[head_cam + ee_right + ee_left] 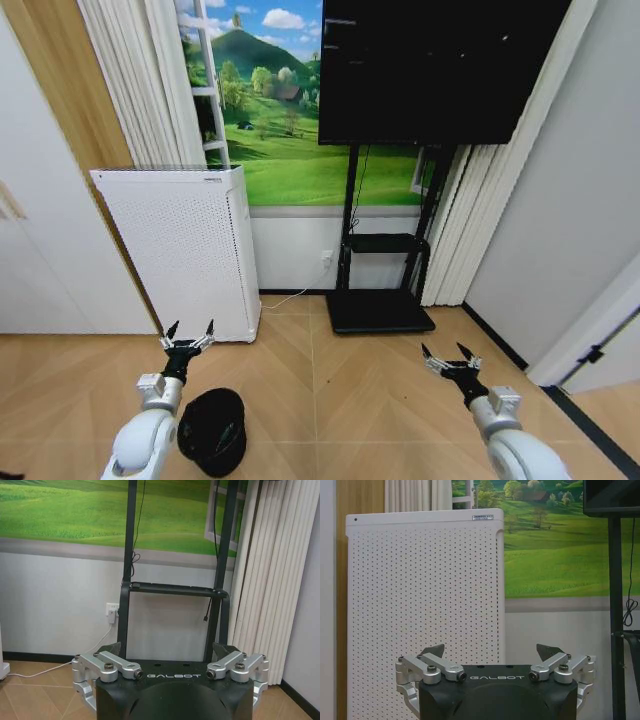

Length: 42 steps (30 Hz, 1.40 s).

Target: Pick up the trash bin and place the garbage on the floor into it.

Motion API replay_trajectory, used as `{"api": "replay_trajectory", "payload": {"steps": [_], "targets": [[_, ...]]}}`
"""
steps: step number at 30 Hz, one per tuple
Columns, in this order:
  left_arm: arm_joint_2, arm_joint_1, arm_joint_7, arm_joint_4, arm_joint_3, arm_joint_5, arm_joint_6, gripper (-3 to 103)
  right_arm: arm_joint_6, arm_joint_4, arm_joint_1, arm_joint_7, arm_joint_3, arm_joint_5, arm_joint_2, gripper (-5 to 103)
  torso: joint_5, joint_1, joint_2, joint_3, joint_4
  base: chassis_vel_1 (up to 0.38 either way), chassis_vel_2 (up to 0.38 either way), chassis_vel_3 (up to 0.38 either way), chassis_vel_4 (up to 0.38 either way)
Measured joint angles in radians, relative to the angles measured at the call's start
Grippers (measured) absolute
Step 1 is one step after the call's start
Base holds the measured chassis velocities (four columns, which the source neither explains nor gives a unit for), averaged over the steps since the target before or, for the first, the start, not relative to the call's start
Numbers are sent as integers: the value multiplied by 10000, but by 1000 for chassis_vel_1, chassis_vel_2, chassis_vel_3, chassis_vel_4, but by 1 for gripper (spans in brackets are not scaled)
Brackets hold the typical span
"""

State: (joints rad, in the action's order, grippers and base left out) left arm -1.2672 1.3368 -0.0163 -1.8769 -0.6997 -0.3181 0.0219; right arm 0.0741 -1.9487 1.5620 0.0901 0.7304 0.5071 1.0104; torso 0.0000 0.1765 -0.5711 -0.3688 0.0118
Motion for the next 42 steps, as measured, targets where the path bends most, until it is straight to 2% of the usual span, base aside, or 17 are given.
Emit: {"api": "replay_trajectory", "payload": {"steps": [7,16,19,22,32,42], "targets": [[0,0,0,0,0,0,0,100,0,0,0,0,0,0,0,100,0,115,-302,-187,0,0,0,0,0],[0,0,0,0,0,0,0,100,0,0,0,0,0,0,0,100,0,178,-460,-282,0,0,0,0,0],[0,0,0,0,0,0,0,100,0,0,0,0,1,0,0,100,0,238,-610,-372,0,0,0,0,0],[0,0,0,0,0,0,0,100,0,0,0,0,0,0,0,100,0,372,-943,-570,0,0,0,0,0],[0,0,0,0,0,0,0,100,0,0,0,0,0,0,0,100,0,566,-1415,-848,0,0,0,0,0],[0,1,0,0,0,0,1,100,0,0,0,0,1,0,0,100,0,654,-1606,-949,0,0,0,0,0]]}}
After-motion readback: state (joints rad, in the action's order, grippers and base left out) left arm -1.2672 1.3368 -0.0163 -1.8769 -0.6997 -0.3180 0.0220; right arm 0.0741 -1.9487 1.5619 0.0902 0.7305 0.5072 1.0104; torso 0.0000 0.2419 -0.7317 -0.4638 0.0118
